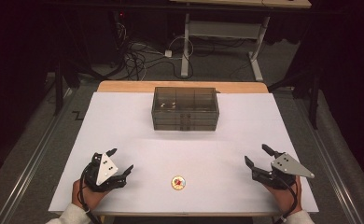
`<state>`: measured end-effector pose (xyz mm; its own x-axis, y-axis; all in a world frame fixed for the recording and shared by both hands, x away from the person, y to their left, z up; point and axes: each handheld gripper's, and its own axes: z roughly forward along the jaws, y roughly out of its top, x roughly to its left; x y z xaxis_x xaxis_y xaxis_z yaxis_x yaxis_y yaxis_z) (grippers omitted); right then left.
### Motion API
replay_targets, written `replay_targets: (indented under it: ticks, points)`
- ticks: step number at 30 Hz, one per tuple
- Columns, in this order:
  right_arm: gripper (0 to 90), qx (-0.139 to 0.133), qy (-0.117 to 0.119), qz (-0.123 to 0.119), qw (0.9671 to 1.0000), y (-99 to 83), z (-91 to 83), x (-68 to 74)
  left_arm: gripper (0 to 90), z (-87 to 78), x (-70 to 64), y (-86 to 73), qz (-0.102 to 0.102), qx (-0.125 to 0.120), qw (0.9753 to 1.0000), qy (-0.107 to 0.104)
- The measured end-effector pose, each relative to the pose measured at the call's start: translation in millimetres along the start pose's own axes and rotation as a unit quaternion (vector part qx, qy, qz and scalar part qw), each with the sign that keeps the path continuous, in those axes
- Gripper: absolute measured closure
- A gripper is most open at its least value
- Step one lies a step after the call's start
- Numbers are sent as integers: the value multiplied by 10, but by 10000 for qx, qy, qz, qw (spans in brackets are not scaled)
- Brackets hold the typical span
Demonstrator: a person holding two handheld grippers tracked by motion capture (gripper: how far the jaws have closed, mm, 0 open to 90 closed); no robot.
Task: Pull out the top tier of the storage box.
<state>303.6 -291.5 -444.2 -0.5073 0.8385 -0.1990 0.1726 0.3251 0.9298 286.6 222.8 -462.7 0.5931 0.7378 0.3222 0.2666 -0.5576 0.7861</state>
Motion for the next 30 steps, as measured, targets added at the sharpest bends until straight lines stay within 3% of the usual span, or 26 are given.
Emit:
replay_targets:
  ticks: [9,15,20,25,27,30]
  points:
    - [280,-7,24,34,10000,10,27,-18,225,-6,-31,-15,61,78,9999,96]
    - [276,-52,-40,74,10000,22,25,-35,271,53,-156,74,379,133,9987,316]
    - [274,32,-124,140,9998,-5,-11,-33,286,256,-254,307,805,50,9948,629]
    - [275,128,-209,175,9995,-53,-65,-39,312,466,-253,529,880,-192,9943,566]
    - [275,140,-252,214,9994,-68,-84,-52,317,680,-256,735,842,-393,9948,419]
    - [275,176,-265,225,9992,-87,-94,-56,348,815,-275,857,883,-495,9941,395]
